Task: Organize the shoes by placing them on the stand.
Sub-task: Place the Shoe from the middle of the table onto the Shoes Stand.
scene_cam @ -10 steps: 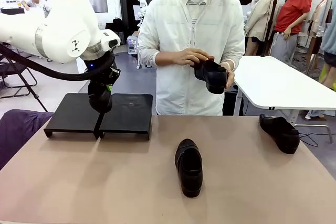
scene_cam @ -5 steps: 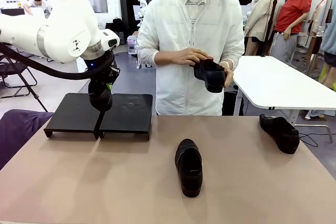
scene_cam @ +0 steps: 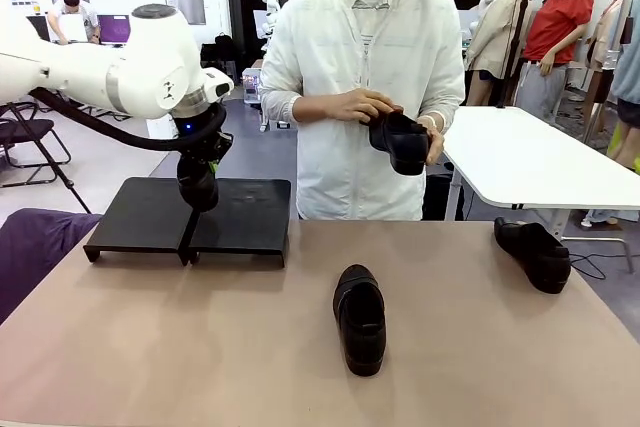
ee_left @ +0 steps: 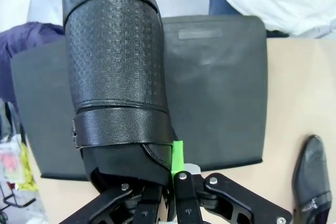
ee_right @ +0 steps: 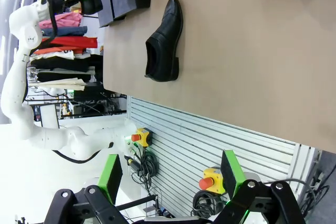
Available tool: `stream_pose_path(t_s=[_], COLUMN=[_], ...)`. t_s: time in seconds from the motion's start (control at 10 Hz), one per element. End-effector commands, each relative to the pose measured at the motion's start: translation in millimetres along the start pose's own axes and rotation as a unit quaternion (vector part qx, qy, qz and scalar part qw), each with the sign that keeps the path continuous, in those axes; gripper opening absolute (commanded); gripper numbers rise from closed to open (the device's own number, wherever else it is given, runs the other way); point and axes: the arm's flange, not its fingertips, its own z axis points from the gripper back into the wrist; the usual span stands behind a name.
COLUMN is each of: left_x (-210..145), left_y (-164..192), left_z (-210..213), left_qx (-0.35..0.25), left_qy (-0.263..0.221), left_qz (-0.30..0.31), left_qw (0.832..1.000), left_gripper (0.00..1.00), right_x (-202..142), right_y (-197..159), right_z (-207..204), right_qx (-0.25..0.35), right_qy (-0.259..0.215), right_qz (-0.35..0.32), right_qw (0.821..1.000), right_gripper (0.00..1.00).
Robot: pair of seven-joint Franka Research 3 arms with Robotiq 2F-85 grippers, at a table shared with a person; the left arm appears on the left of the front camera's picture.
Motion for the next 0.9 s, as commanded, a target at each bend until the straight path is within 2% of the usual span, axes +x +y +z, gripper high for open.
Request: stream_pose_path(t_s=[0.0, 0.4, 0.5, 0.6, 0.7, 0.8], left_x=[20.6, 22.2, 23.0, 24.0, 24.1, 24.0], left_y=[-5.7, -16.4, -19.1, -19.7, -20.1, -20.4], left_z=[-6.3, -41.1, -46.7, -48.7, -48.0, -46.5], left_qx=[0.016, 0.022, 0.024, 0.027, 0.028, 0.028], left_qy=[0.024, 0.068, 0.081, 0.086, 0.085, 0.084], left_qz=[0.003, -0.011, -0.011, -0.015, -0.014, -0.013], left_qw=[1.0, 0.997, 0.996, 0.996, 0.996, 0.996], left_gripper=[0.0, 0.0, 0.09, 0.67, 1.0, 1.0], right_x=[-2.3, -2.3, -2.3, -2.3, -2.3, -2.3], right_y=[-1.0, -1.0, -1.0, -1.0, -1.0, -1.0], right_z=[1.7, 1.7, 1.7, 1.7, 1.7, 1.7], right_qx=[-0.003, -0.003, -0.003, -0.003, -0.003, -0.003], right_qy=[0.003, 0.003, 0.003, 0.003, 0.003, 0.003], right_qz=[0.009, 0.009, 0.009, 0.009, 0.009, 0.009], right_qw=[1.0, 1.0, 1.0, 1.0, 1.0, 1.0], right_gripper=[1.0, 1.0, 1.0, 1.0, 1.0, 1.0])
